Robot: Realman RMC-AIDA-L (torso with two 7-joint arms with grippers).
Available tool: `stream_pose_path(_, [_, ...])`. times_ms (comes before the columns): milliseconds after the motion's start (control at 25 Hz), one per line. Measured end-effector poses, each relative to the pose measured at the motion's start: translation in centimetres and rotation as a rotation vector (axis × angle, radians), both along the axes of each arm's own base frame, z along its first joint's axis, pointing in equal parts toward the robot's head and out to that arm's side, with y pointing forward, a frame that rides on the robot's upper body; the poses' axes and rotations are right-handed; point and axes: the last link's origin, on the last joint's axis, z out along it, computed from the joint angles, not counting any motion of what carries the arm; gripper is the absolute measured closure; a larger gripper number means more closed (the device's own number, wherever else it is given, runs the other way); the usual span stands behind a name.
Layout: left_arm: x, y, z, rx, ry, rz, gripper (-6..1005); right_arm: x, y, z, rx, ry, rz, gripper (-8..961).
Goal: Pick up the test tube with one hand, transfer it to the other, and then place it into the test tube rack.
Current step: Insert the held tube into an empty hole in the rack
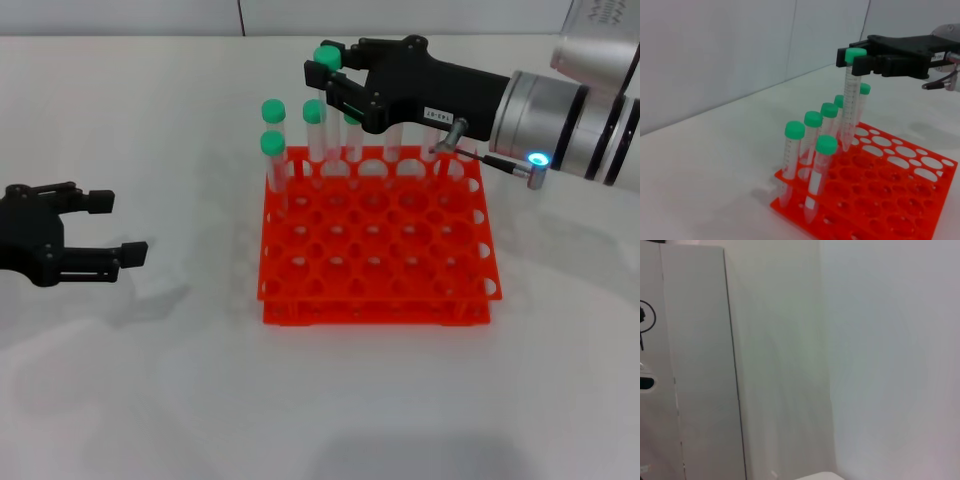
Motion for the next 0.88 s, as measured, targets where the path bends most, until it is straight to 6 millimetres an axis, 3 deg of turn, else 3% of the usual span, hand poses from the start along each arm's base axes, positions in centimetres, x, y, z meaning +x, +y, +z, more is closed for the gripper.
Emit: stream_pose_path(880, [0.1, -0.1, -0.2, -0.011, -0.009, -0.003, 120, -0.2, -1.0, -1.9, 0.021, 0.064, -0.016, 688])
